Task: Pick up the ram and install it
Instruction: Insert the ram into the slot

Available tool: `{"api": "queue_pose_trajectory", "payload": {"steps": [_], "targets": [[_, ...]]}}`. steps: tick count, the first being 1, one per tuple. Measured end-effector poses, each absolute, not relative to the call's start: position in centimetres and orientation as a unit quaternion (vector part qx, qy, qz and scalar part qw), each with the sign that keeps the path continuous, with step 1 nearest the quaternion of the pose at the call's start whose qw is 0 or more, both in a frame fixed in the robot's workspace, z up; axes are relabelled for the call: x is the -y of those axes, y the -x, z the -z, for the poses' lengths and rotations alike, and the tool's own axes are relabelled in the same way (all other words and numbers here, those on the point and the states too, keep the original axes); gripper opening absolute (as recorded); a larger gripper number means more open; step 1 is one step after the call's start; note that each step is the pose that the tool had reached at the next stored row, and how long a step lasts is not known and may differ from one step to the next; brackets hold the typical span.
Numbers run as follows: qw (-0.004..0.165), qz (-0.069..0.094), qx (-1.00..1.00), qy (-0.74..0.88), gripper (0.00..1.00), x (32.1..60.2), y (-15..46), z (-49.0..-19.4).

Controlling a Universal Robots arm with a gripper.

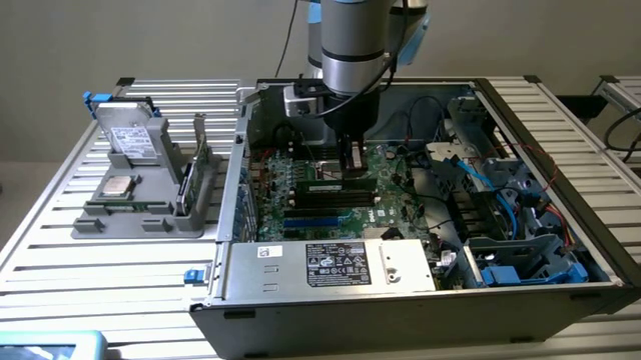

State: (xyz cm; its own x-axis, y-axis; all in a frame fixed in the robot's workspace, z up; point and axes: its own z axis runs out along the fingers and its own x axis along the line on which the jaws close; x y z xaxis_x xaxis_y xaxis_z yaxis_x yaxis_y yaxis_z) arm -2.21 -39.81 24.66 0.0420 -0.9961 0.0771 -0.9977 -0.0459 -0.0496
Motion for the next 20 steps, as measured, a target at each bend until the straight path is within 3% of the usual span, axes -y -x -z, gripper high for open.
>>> {"api": "queue_pose_trajectory", "payload": {"steps": [20], "targets": [[0.013,-0.044,0.69,-0.723,0.14,39.8,2.32,-23.62]]}}
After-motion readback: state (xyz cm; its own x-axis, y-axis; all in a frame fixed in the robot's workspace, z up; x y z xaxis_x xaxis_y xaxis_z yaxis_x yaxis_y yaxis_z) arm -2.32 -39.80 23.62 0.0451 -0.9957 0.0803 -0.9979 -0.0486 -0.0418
